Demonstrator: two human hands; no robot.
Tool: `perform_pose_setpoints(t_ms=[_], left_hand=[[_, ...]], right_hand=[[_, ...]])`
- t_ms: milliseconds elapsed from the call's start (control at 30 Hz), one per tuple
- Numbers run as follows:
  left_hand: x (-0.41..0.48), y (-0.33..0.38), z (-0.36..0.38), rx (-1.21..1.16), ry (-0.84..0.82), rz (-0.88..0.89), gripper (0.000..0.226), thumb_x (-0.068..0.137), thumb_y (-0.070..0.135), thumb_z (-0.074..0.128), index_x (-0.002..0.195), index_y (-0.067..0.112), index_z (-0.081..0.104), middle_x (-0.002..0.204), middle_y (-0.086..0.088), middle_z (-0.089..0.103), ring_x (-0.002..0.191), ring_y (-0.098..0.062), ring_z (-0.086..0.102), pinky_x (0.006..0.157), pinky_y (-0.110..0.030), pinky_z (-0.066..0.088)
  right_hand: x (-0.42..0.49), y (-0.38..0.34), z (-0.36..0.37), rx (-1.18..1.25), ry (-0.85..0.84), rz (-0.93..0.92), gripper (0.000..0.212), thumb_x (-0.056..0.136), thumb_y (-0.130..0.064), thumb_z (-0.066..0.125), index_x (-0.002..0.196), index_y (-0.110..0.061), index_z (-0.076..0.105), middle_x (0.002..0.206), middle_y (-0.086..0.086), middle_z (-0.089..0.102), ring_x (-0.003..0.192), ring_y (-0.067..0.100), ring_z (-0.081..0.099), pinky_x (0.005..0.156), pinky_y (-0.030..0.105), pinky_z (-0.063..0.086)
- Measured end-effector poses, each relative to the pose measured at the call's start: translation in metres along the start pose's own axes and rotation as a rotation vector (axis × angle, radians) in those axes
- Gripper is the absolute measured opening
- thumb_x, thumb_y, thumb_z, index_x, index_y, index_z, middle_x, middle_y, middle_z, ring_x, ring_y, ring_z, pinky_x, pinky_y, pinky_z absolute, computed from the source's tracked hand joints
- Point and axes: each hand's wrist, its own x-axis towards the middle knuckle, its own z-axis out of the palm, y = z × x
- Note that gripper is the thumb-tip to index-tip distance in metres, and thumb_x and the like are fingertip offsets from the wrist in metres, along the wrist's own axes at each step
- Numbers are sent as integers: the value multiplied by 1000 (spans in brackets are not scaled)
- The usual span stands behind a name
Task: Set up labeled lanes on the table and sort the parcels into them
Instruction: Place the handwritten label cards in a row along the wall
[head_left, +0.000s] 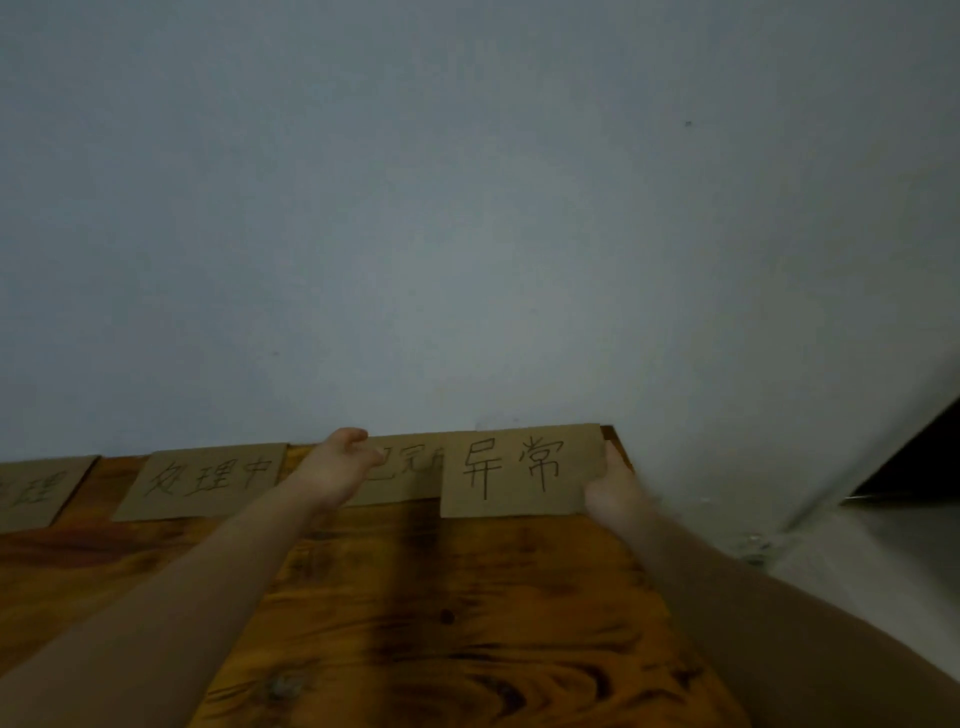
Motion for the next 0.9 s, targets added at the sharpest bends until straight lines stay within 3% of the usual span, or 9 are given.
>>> perform_pose_setpoints(t_ms=[33, 133, 233, 300, 400, 500, 600, 733, 900], left_hand=[[2, 4, 11, 49, -1, -2, 50, 95, 30, 52, 140, 15, 37, 136, -9, 48, 114, -27, 52, 93, -38, 45], [6, 14, 43, 110, -9, 2, 49, 96, 28, 50, 141, 15, 36, 141, -9, 44, 121, -26, 46, 86, -30, 39], [9, 20, 66, 170, 0, 7, 49, 96, 25, 50, 142, 13, 35, 144, -11, 40, 118, -25, 49, 85, -29, 41], [9, 19, 81, 328, -25, 9, 51, 96, 27, 51, 142, 18, 34, 146, -12, 37, 105, -21, 54, 82, -30, 47], [14, 6, 118, 712, -122, 163, 54, 95, 34, 50, 144, 26, 31, 154, -4, 26, 133, -22, 37, 106, -36, 37], [18, -11, 172, 907, -307, 356, 62, 94, 41, 46, 148, 33, 16, 158, 6, 3, 145, -18, 1, 118, -45, 10], [30, -27, 217, 1075, -436, 390, 73, 93, 52, 39, 149, 31, -3, 157, 6, -14, 143, -16, -12, 114, -46, -6], [51, -36, 242, 1129, -432, 344, 80, 91, 61, 34, 148, 29, -11, 155, 6, -21, 142, -14, -17, 112, -45, -11], [79, -25, 248, 1086, -413, 322, 77, 91, 61, 31, 149, 28, -7, 156, 5, -19, 143, -15, -16, 113, -47, -9]], right_hand=[[6, 12, -11, -23, 3, 20, 39, 91, -18, 58, 128, -24, 47, 115, 4, 61, 100, 22, 60, 84, 39, 54], [25, 45, -37, -91, 8, 58, 26, 91, -17, 59, 114, -25, 51, 108, 5, 61, 96, 22, 59, 87, 44, 53], [40, 71, -50, -424, -34, 107, 55, 92, -17, 55, 141, -17, 31, 133, 15, 44, 120, 31, 45, 104, 47, 41], [42, 86, -51, -675, -69, 18, 69, 91, -28, 54, 149, -18, 17, 141, 14, 27, 130, 33, 30, 110, 47, 31], [37, 106, -41, -899, -245, -182, 53, 96, -41, 42, 144, -21, 31, 141, 10, 30, 130, 30, 27, 110, 45, 28], [41, 125, -36, -944, -314, -210, 55, 98, -49, 32, 147, -26, 26, 148, 6, 25, 139, 27, 17, 115, 43, 20], [54, 136, -36, -962, -298, -229, 61, 98, -51, 27, 152, -29, 10, 159, 4, 6, 146, 25, 2, 118, 45, 7], [79, 135, -33, -992, -275, -212, 63, 99, -53, 18, 153, -28, 0, 161, 4, -5, 147, 25, -8, 117, 50, -3], [109, 122, -27, -987, -262, -154, 65, 98, -56, 17, 153, -27, -2, 161, 5, -9, 147, 25, -11, 117, 53, -2]])
